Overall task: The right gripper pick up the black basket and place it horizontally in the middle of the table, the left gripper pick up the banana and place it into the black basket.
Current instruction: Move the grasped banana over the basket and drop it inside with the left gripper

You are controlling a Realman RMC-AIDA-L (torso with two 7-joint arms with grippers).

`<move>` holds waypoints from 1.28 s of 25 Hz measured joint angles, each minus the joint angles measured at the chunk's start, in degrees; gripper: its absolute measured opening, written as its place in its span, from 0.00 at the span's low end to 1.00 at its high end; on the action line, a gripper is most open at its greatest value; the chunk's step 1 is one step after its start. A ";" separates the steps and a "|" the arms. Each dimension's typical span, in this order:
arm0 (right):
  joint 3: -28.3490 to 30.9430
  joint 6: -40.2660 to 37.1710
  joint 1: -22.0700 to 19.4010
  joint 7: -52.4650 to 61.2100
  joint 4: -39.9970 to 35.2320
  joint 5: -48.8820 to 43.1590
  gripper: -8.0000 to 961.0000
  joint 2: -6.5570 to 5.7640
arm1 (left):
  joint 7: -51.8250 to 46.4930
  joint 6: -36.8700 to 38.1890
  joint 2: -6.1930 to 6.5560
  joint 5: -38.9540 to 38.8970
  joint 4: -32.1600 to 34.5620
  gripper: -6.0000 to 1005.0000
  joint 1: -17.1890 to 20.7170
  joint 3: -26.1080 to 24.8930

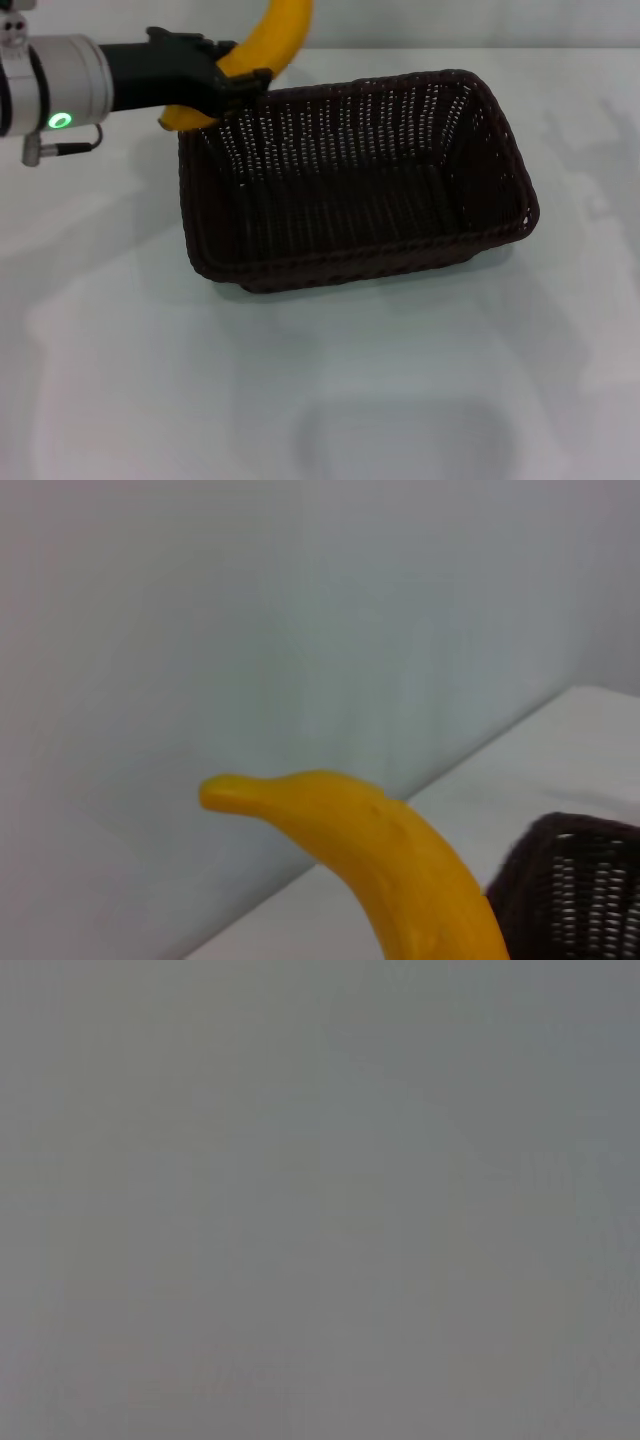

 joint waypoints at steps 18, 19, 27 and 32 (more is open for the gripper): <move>-0.51 -0.85 -0.15 0.00 0.07 -0.02 0.82 0.00 | 1.52 -0.20 -0.20 -7.65 -2.56 0.48 -0.31 9.76; -0.53 -0.85 -0.15 0.00 0.06 -0.02 0.82 0.00 | 1.54 -0.27 -0.20 -7.89 -2.59 0.48 -0.28 9.78; -0.66 -0.85 -0.26 0.00 0.07 -0.02 0.82 0.00 | 1.40 -1.26 -0.21 -10.25 -2.74 0.48 0.18 9.43; -0.65 -0.84 -0.26 0.00 0.07 -0.02 0.82 0.00 | 0.88 -1.27 -0.21 -10.74 -2.96 0.49 0.32 9.21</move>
